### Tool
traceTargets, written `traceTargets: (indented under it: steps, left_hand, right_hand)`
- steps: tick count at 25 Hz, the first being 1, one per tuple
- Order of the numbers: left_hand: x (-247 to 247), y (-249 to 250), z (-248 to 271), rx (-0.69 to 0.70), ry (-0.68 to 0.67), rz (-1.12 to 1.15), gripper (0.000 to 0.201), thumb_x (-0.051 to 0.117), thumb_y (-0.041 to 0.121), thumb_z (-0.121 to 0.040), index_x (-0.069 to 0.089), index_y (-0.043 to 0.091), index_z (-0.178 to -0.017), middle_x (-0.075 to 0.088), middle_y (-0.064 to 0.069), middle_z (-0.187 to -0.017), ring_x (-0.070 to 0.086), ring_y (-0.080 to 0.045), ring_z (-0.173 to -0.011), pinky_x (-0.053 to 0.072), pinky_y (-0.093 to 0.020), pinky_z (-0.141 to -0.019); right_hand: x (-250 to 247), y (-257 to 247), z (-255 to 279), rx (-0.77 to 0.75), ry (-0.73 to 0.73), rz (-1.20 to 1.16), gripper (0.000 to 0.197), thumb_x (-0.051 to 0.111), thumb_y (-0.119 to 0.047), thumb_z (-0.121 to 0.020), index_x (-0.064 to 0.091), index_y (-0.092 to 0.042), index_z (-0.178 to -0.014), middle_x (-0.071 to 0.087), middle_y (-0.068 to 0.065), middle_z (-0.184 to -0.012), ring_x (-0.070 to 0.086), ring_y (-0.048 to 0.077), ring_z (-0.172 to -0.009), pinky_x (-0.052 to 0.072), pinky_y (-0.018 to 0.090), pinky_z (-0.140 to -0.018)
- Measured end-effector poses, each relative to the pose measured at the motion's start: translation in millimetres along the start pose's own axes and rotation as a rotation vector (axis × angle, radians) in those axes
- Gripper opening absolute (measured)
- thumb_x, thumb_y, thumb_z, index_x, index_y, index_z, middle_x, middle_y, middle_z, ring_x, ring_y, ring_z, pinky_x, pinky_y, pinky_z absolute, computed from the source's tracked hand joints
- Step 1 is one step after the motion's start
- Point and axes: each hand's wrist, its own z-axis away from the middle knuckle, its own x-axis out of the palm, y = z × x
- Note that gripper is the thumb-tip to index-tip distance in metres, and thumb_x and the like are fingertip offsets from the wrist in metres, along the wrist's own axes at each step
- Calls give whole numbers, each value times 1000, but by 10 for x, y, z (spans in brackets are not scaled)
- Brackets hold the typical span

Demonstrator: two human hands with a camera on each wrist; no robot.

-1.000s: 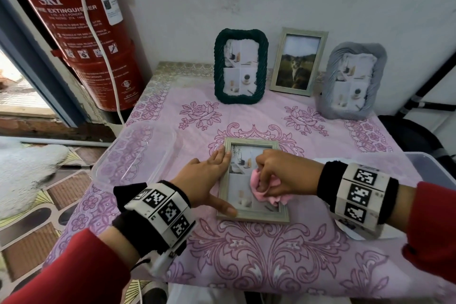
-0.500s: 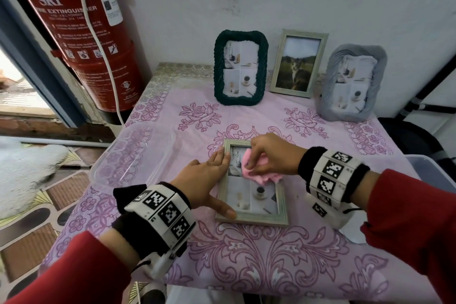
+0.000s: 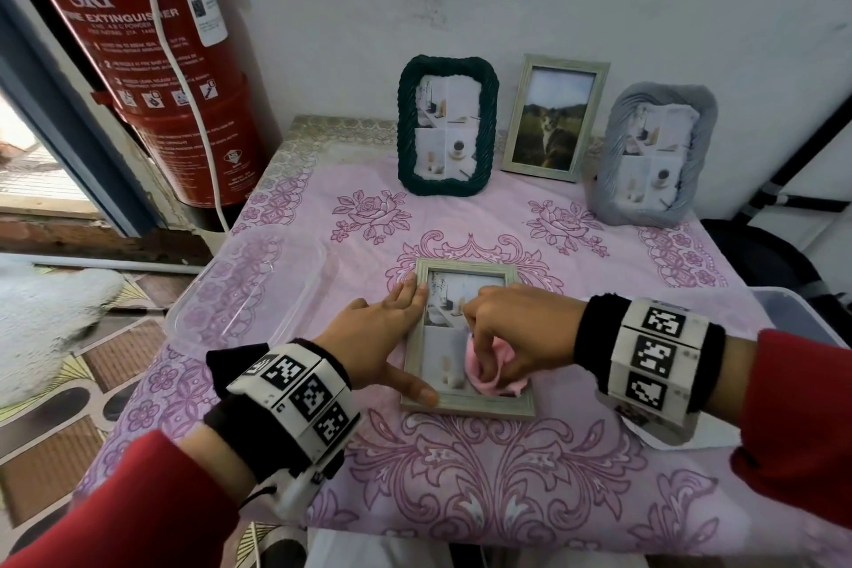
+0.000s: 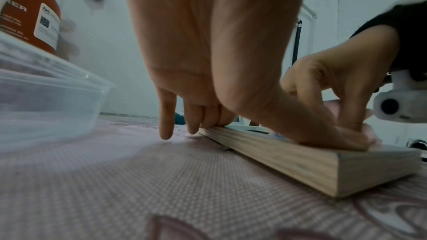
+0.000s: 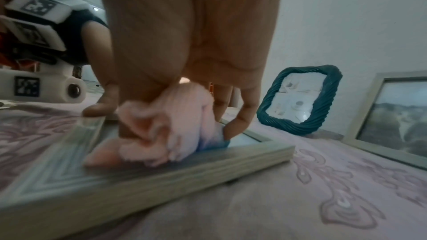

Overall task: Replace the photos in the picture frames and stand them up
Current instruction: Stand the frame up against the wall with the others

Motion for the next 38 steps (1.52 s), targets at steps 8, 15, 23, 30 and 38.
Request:
traceTargets:
  steps: [8, 15, 23, 30, 38]
  left_hand:
    - [14, -28, 0, 15, 19, 32, 126, 66, 68, -64, -11, 16, -149, -15, -4, -157, 1, -11, -146, 23, -31, -112]
    - [7, -20, -2, 25, 16, 28, 126, 65, 68, -65, -12, 16, -149, -15, -4, -157, 1, -10, -146, 23, -31, -112]
    - [-15, -13, -32, 31, 15, 8, 126, 67, 68, -63, -7, 13, -150, -12, -8, -157, 5, -13, -146, 22, -32, -114]
    - [-16, -8, -17, 20, 18, -28, 126, 65, 71, -62, -5, 13, -150, -8, -6, -158, 0, -13, -146, 23, -34, -113]
    - [-59, 20, 11, 5, -4, -46, 125, 65, 68, -66, -10, 12, -149, -12, -7, -158, -3, -13, -146, 21, -35, -114]
  right_hand:
    - [10, 247, -106, 20, 93, -163, 9, 76, -21, -69, 77, -21, -78, 67, 2, -77, 60, 10, -76, 39, 19, -65]
    - [-32, 428, -199, 64, 169, -226, 13, 79, -20, -68, 78, -19, -81, 70, 5, -83, 60, 10, -78, 34, 4, -65]
    - [-45, 455, -377, 133, 319, -201, 14, 74, -19, -76, 77, -15, -90, 73, 5, -93, 64, 17, -89, 31, 14, -70]
    - [56, 148, -321, 75, 307, -170, 23, 67, -24, -83, 73, -13, -103, 65, 6, -106, 58, 19, -98, 39, 25, -79]
    - [314, -172, 186, -29, 240, -203, 24, 57, -16, -88, 71, -14, -107, 63, 5, -107, 58, 18, -98, 43, 28, -82]
